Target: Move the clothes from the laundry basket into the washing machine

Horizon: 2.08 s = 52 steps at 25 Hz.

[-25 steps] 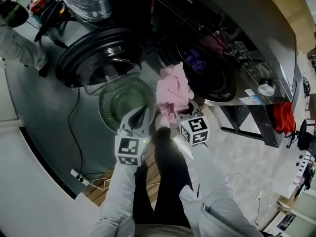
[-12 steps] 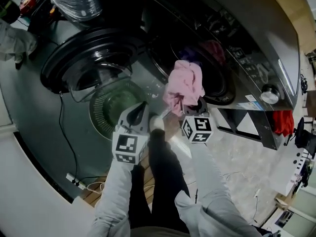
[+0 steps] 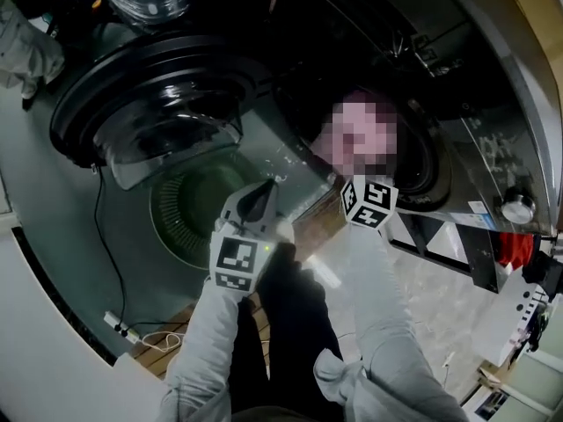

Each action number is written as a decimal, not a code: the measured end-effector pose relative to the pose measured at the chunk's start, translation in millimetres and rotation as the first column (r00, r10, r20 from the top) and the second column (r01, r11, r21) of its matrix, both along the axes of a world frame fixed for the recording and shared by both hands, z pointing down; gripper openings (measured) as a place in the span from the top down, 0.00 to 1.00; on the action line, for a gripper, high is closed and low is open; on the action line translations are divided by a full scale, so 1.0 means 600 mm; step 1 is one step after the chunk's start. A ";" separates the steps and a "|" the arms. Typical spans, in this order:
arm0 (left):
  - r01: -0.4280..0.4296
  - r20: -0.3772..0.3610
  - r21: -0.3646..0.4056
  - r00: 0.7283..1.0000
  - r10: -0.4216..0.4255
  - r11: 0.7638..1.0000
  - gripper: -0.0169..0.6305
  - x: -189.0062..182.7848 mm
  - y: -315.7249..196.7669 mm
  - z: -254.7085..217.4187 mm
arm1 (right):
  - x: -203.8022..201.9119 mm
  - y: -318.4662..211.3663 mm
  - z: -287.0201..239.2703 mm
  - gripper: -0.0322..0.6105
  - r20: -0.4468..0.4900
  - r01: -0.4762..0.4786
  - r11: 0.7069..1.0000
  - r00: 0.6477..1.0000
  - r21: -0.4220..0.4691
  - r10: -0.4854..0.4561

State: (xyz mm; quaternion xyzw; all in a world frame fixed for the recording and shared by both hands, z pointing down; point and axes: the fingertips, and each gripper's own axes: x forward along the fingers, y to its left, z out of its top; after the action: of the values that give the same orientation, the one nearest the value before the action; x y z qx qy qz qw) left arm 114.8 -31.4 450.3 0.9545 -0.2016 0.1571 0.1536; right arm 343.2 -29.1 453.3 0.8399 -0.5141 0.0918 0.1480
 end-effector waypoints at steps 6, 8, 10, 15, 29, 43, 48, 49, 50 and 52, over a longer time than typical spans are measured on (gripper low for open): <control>0.022 -0.032 -0.009 0.999 -0.022 1.000 0.95 0.020 -0.026 0.041 | 0.083 -0.048 0.052 0.77 -0.090 -0.049 0.998 0.995 -0.028 0.046; 0.011 -0.042 0.002 0.999 -0.011 1.000 0.95 0.033 -0.031 0.051 | 0.114 -0.064 0.058 0.77 -0.128 -0.059 0.998 0.990 -0.024 0.056; -0.004 -0.053 0.017 0.999 0.005 1.000 0.95 0.044 -0.038 0.061 | 0.141 -0.078 0.060 0.77 -0.151 -0.079 0.997 0.986 -0.006 0.077; -0.019 -0.086 0.037 0.996 0.022 0.999 0.95 0.066 -0.056 0.086 | 0.192 -0.116 0.048 0.77 -0.235 -0.110 0.993 0.965 0.040 0.116; -0.051 -0.115 0.034 0.992 0.055 0.998 0.95 0.068 -0.035 0.086 | 0.192 -0.082 0.167 0.41 -0.172 -0.103 0.950 0.984 -0.296 0.053; -0.080 -0.080 0.006 0.994 0.080 0.997 0.95 -0.021 0.048 -0.073 | -0.001 0.036 0.062 0.41 0.002 -0.015 0.959 1.000 -0.284 0.016; -0.097 -0.077 0.041 0.992 0.100 0.994 0.95 -0.069 0.076 -0.169 | -0.094 0.071 -0.036 0.41 0.074 0.038 0.974 0.997 -0.224 -0.022; -0.100 -0.079 0.054 0.991 0.104 0.994 0.95 -0.079 0.078 -0.191 | -0.110 0.076 -0.064 0.42 0.090 0.046 0.978 0.996 -0.201 -0.028; -0.099 -0.081 0.061 0.991 0.103 0.993 0.95 -0.091 0.082 -0.213 | -0.126 0.084 -0.094 0.42 0.102 0.053 0.983 0.994 -0.178 -0.035; -0.084 -0.084 0.056 0.992 0.089 0.995 0.95 -0.117 0.098 -0.259 | -0.159 0.106 -0.163 0.42 0.113 0.072 0.988 0.992 -0.140 -0.056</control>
State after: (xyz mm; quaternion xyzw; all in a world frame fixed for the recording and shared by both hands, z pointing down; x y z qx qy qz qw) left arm 44.8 27.3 294.9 0.9720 -0.1572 0.1166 0.1300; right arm 247.5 34.6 355.7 0.8039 -0.5401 0.1695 0.1825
